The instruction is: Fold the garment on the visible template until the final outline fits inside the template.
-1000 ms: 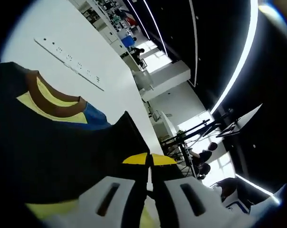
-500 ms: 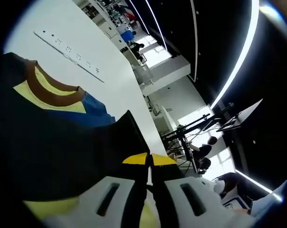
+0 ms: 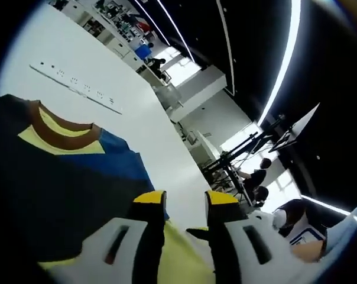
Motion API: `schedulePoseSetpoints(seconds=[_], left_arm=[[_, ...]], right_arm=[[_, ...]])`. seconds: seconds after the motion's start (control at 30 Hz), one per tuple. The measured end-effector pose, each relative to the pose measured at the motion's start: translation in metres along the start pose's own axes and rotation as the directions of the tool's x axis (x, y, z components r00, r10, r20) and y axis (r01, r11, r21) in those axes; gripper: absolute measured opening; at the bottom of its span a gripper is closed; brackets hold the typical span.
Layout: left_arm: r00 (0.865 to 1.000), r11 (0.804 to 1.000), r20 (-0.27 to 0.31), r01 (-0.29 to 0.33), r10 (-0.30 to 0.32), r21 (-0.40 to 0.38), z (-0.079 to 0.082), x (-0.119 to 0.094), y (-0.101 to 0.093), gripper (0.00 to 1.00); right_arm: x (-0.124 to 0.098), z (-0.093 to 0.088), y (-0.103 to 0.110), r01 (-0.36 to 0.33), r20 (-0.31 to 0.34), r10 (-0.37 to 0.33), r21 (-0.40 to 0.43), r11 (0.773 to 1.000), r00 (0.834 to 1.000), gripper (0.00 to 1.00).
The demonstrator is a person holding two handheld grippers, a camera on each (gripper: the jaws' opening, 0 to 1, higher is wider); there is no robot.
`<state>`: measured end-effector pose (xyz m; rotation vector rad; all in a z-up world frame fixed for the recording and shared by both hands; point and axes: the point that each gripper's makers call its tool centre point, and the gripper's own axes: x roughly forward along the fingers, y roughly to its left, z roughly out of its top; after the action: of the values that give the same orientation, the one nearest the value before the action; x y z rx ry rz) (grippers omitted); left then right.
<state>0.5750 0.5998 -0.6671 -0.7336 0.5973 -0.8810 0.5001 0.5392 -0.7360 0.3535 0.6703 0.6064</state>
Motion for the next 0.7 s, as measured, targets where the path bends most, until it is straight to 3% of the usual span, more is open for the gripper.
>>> schedulePoseSetpoints(seconds=[0.13,0.3,0.5,0.7], left_arm=[[1.000,0.997,0.005,-0.007,0.007,0.083,-0.002,-0.009,0.000,0.39],[1.000,0.972,-0.007,-0.013,0.015,0.234,-0.002,-0.020,0.004,0.52],[1.000,0.967,-0.009,-0.015,0.018,0.256,-0.004,-0.034,0.003,0.60],[0.997,0.959,-0.021,-0.060,0.069,0.278,-0.013,-0.057,0.016,0.70]], right_arm=[[-0.001,0.000,0.001,-0.001,0.003,0.001,-0.002,1.000,1.000,0.90],[-0.001,0.001,0.004,-0.007,0.009,0.007,-0.005,1.000,1.000,0.91],[0.002,0.003,0.010,-0.016,0.009,0.016,-0.016,1.000,1.000,0.92],[0.004,0.005,0.015,-0.024,0.006,0.024,-0.029,0.999,1.000,0.92]])
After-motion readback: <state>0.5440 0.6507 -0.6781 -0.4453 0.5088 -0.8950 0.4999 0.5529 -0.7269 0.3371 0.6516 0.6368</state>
